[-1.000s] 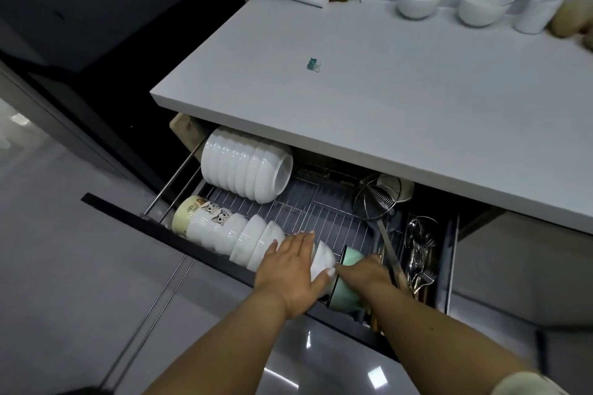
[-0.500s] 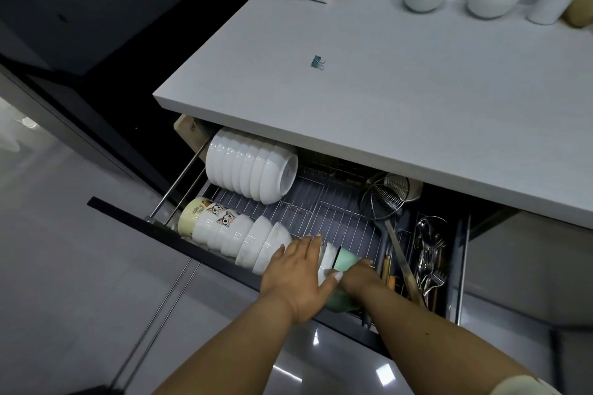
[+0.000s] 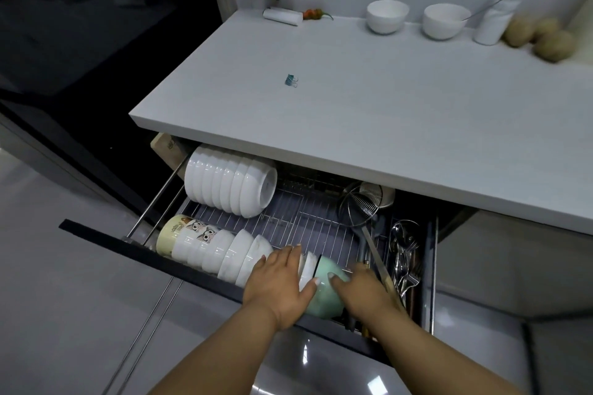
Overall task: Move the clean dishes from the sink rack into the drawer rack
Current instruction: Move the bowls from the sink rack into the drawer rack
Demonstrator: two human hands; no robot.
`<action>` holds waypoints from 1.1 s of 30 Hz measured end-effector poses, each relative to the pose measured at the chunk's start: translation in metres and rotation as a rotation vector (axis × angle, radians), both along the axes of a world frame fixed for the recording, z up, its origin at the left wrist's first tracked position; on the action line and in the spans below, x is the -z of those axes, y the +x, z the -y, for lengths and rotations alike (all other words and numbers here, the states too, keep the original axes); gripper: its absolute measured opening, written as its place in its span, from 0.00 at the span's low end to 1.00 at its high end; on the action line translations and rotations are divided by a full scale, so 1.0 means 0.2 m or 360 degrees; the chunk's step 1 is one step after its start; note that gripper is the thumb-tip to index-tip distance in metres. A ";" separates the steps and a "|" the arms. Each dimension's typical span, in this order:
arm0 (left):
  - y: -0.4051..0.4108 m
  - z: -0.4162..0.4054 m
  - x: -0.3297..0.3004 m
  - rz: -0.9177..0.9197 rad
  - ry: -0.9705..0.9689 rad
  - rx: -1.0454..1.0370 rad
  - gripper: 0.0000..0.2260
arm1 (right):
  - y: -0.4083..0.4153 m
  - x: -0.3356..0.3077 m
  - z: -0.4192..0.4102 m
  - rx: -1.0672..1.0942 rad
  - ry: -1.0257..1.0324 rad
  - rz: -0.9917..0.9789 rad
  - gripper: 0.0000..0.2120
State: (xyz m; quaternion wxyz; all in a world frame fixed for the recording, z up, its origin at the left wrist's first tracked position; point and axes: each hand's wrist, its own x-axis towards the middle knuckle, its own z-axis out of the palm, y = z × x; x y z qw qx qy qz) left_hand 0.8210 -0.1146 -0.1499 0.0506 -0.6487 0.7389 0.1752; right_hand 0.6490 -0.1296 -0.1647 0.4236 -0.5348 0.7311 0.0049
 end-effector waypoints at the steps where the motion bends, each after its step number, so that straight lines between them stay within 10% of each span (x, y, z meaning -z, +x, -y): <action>1: 0.00 0.00 0.00 0.0001 -0.0006 0.0001 0.33 | -0.02 -0.03 -0.04 -0.0053 -0.0025 -0.0043 0.30; 18: -0.04 0.10 0.02 0.0036 -0.0353 0.0002 0.35 | -0.05 -0.13 -0.19 -0.0211 -0.0849 -0.0675 0.22; 33: -0.14 0.45 0.05 0.0048 -0.0731 0.0009 0.32 | -0.13 -0.13 0.15 -0.0151 -0.1070 -0.0727 0.36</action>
